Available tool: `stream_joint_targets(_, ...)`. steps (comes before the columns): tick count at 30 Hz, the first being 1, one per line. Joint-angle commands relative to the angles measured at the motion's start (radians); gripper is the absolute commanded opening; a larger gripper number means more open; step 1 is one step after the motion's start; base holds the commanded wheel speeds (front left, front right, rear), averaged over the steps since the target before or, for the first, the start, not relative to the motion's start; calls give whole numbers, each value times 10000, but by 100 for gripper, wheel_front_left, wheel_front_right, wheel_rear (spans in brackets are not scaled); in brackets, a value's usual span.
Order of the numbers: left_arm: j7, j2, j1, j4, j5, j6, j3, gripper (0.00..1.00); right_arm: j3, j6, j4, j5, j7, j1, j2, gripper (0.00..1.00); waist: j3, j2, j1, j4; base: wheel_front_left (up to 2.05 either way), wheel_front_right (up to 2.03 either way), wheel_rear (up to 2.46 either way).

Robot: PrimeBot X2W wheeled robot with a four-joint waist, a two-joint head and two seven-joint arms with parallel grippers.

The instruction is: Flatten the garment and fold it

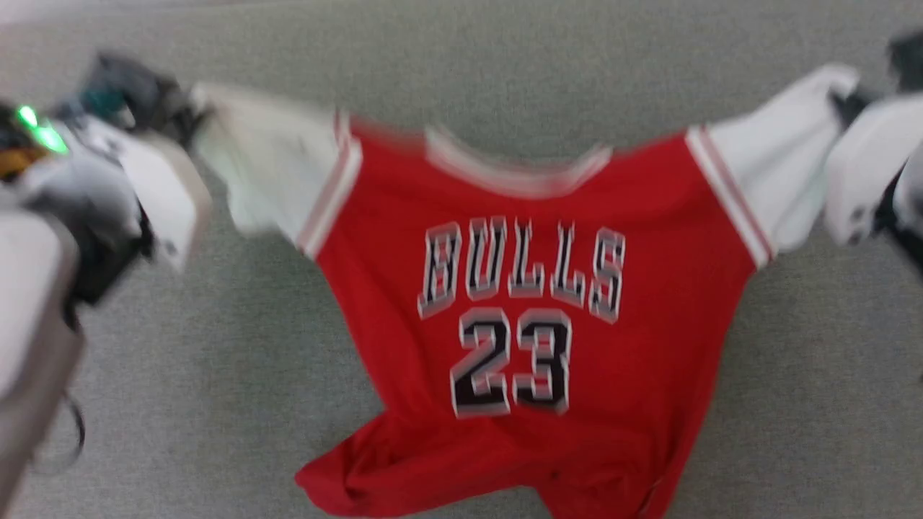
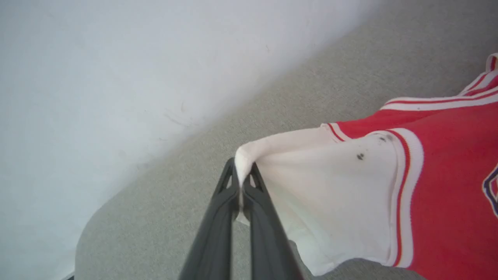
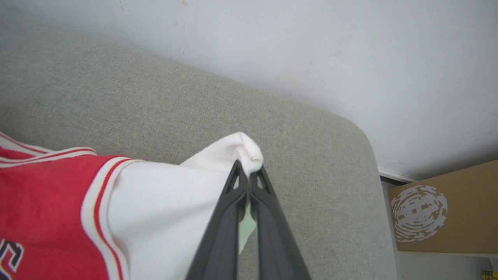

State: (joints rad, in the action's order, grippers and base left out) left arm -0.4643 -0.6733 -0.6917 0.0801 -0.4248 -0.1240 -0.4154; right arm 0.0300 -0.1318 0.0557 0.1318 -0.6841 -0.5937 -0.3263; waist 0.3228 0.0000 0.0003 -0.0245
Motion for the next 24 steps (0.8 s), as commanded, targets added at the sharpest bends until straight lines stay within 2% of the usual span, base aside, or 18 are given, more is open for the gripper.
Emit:
stream_joint_targets(1,372,-181,-798,168,454,-66,14,0,234,11,182,-46,1,-832,-349,0,456,0,-3,-55,0,0,0)
stream_joint_targets(4,1006,-227,-2152,541,1353,25,-25,0,580,11,651,-161,67,-2255,-692,0,848,0,-3,-75,0,0,0)
stream_joint_targets(10,2266,79,-4687,1461,2676,953,261,0,973,11,1655,-737,533,-5054,-902,0,1650,0,-3,-200,0,0,0)
stream_joint_targets(15,3348,373,-6292,2039,3014,1913,868,0,868,11,2289,-1321,1377,-7113,-754,0,2142,0,-3,-257,0,0,0)
stream_joint_targets(19,4266,476,-7180,2369,3115,2536,1315,0,511,11,2723,-1873,2465,-8395,-527,0,2306,0,-3,-254,0,0,0)
stream_joint_targets(24,5104,560,-7696,2794,3007,2813,1622,0,107,11,3323,-2194,3526,-9332,-291,0,2340,0,-3,-198,0,0,0)
